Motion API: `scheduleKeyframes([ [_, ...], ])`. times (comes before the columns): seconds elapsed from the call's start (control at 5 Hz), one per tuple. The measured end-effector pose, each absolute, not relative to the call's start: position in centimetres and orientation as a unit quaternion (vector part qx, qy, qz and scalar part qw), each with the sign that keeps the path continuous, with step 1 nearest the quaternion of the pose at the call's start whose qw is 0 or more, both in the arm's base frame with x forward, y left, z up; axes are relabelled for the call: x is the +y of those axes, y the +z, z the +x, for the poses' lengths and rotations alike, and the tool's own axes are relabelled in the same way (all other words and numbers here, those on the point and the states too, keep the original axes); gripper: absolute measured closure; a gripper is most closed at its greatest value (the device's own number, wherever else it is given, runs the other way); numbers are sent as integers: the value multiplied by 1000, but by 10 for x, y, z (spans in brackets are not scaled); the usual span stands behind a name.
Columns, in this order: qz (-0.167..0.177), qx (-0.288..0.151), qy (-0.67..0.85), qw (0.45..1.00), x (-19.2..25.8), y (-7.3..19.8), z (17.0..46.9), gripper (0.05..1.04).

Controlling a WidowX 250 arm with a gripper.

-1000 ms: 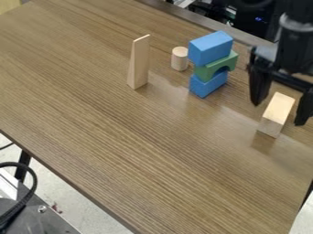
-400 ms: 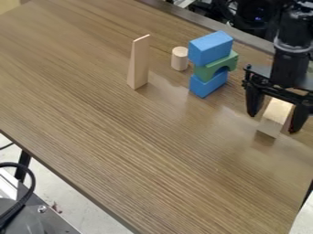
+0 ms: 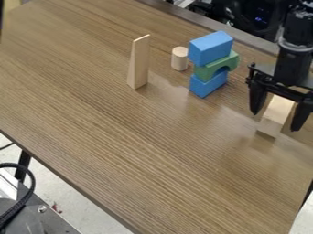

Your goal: Put the white arch on top of the blue rectangle

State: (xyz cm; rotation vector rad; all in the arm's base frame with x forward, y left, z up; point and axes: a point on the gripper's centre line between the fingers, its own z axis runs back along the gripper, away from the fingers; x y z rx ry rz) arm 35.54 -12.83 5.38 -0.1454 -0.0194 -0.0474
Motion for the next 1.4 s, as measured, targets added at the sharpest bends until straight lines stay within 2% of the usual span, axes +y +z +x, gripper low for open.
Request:
scheduleKeyframes([
  [0.2,-71,-14,-25,997,-126,57,363,85],
  [0.4,-68,-2,-22,997,-119,49,372,134],
  [0.6,-72,1,-27,997,-115,46,379,415],
  [0.8,-70,0,-32,997,-115,46,382,578],
  [1.2,-67,3,-38,997,-113,45,378,578],
  [1.4,-34,13,-91,995,-101,54,370,578],
])
